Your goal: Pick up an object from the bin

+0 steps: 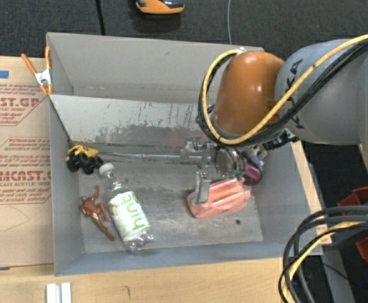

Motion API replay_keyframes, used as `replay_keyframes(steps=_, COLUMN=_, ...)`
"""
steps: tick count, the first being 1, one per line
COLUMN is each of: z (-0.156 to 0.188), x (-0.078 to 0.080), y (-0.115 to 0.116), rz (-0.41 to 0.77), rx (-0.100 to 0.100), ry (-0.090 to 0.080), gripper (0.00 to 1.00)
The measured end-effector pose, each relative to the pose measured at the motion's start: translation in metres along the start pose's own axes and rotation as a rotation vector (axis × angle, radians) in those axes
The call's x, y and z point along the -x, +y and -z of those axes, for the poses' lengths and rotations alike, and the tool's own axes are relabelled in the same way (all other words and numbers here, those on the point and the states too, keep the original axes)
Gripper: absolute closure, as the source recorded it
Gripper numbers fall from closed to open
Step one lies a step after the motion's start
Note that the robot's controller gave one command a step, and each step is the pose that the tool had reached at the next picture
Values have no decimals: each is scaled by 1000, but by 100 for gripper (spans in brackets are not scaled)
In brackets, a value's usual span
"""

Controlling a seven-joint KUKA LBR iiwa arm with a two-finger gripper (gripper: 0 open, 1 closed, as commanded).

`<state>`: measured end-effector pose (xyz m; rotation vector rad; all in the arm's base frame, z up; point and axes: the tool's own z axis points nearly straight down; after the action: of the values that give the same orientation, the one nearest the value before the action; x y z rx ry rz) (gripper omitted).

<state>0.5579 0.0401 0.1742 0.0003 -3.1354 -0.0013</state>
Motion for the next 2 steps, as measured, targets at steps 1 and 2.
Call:
replay_keyframes(steps=1, z=5, x=2, y=0, rz=0, rx=0, ry=-8, gripper=0)
replay_keyframes(steps=2, z=-73, x=-26, y=-53, rz=72, rx=-2, ry=-11, gripper=0)
